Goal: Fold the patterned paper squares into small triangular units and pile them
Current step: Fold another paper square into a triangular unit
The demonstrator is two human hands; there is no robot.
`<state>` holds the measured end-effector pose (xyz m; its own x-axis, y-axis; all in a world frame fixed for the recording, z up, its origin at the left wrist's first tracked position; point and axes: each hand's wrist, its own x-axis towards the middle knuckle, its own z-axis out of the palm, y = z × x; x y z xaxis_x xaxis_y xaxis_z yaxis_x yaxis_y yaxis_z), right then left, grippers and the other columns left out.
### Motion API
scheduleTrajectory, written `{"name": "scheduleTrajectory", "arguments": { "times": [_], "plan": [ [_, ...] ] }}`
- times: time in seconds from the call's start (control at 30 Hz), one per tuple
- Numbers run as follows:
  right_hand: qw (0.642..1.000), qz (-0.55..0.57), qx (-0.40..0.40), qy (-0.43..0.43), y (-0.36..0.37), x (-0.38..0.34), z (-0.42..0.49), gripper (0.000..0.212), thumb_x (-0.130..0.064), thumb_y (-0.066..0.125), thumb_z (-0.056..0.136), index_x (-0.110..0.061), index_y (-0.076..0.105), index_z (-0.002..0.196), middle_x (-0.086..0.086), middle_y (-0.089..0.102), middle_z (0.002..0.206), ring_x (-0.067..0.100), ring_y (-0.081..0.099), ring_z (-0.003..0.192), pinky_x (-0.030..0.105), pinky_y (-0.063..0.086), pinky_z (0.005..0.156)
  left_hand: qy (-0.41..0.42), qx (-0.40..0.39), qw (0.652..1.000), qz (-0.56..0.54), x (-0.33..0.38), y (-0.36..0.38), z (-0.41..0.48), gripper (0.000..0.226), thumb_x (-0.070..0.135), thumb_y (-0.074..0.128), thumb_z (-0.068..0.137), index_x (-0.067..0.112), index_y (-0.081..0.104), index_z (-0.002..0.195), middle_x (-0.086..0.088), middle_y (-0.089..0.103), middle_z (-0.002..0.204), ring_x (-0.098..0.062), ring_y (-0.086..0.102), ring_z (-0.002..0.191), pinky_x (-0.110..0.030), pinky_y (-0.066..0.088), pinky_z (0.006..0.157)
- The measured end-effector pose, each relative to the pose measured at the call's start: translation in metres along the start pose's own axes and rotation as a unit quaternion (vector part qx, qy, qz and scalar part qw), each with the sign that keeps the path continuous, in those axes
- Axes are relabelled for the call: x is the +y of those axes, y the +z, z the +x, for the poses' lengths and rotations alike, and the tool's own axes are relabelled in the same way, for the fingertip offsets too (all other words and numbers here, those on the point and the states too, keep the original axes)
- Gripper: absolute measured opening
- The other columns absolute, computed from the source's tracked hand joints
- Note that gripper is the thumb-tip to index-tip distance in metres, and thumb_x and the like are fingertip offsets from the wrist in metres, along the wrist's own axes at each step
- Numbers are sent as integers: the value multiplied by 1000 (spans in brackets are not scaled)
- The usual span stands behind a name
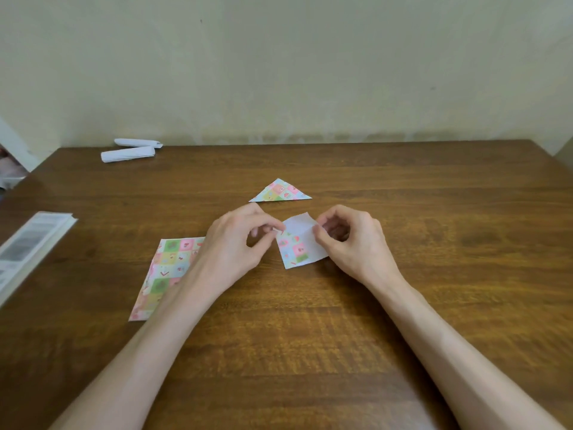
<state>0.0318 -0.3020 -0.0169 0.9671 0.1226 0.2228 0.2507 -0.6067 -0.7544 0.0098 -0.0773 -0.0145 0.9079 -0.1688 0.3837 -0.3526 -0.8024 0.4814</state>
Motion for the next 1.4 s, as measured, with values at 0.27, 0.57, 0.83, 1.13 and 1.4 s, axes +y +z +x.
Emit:
{"name": "scheduleTrajectory", "arguments": {
  "times": [0.27, 0.57, 0.83, 1.13, 1.4],
  "plan": [
    [998, 42, 1, 54, -2, -7, -2, 32, -41, 68, 95, -20, 66, 70, -5, 69, 70, 9, 63, 68, 26, 50, 64, 63, -80, 993, 64, 10, 9, -7, 41, 64, 60, 92, 38, 74, 121, 23, 65, 111, -2, 57, 103, -32, 47, 88],
    [998, 12, -48, -49, -9, 5, 4, 49, 4, 52, 86, -33, 71, 113, -19, 74, 97, 1, 66, 100, 20, 50, 90, 73, -117, 990, 35, -7, 10, -3, 39, 6, 62, 100, 37, 76, 119, 26, 67, 125, -5, 54, 124, -42, 45, 99],
    [971, -99, -139, -167, -12, 19, 7, 13, -28, 76, 91, -36, 78, 102, -25, 65, 125, 3, 45, 133, 42, 37, 108, 77, -120, 990, 22, -2, 3, -3, 44, -4, 57, 95, 32, 79, 108, 20, 61, 114, -5, 49, 109, -32, 46, 95],
    [957, -85, -200, -192, -16, 16, 2, 7, -34, 76, 93, -31, 78, 99, -22, 66, 99, 7, 53, 104, 29, 46, 93, 44, -162, 986, 5, 8, -5, -10, 41, 71, 55, 91, 39, 72, 111, 26, 60, 116, -2, 54, 112, -32, 43, 100],
    [968, -47, -201, -140, -11, 16, 3, 12, -40, 62, 101, -35, 73, 102, -17, 67, 94, 7, 57, 97, 36, 49, 89, 17, -131, 990, 40, 0, 3, -7, 48, 70, 51, 91, 28, 74, 87, 27, 60, 109, -3, 54, 103, -36, 47, 92]
  ]
}}
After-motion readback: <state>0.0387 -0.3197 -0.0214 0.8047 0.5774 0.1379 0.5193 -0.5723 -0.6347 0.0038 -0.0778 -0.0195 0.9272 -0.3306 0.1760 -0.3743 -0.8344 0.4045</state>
